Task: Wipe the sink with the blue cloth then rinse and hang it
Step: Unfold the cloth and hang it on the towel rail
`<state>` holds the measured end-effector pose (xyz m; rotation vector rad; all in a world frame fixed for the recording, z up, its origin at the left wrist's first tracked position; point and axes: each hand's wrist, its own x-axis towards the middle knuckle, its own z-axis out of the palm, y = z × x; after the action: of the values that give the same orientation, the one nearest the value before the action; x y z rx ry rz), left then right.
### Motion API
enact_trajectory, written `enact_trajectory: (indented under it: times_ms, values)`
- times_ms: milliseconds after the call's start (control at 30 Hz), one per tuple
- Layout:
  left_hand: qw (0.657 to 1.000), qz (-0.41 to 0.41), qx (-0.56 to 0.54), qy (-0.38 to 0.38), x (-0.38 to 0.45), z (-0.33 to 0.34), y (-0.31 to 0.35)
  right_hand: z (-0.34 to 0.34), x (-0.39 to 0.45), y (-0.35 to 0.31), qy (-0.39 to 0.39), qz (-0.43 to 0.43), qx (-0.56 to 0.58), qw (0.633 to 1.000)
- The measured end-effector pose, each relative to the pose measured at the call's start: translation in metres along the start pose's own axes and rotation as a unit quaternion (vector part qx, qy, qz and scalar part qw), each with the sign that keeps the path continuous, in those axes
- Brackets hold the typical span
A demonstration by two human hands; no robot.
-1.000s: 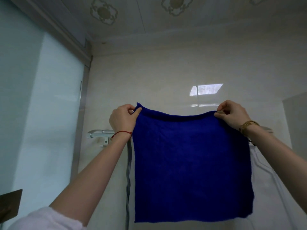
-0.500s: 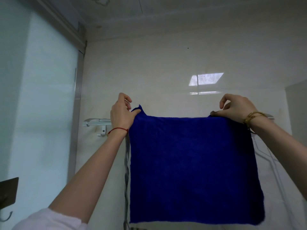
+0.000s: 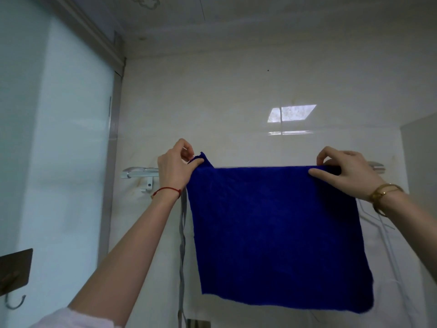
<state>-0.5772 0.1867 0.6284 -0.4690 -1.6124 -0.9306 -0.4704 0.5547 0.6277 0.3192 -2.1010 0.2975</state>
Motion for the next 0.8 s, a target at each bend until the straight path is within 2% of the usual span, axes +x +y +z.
enact_trajectory:
  times_ms: [133, 300, 400, 533, 700, 800]
  values:
    - [0.999, 0.01, 0.043, -0.031, 0.002, -0.002, 0.0, 0.021, -0.014, 0.006, 0.164, -0.036, -0.086, 0.982]
    - [0.997, 0.045, 0.057, -0.041, -0.002, -0.006, 0.0, 0.043, -0.029, 0.004, 0.287, 0.002, -0.121, 0.95]
    - [0.995, 0.074, 0.063, -0.03, -0.009, -0.008, -0.005, 0.05, -0.035, 0.0, 0.308, 0.018, -0.088, 0.947]
    - [0.982, 0.111, 0.152, -0.005, -0.026, -0.008, -0.001, 0.053, -0.04, -0.002, 0.32, 0.005, -0.076, 0.944]
    - [0.978, 0.086, 0.191, 0.019, -0.049, -0.001, 0.001, 0.052, -0.046, -0.002, 0.347, 0.02, -0.039, 0.937]
    - [0.982, 0.009, 0.175, 0.074, -0.058, 0.007, 0.006, 0.054, -0.05, -0.004, 0.361, 0.04, 0.036, 0.931]
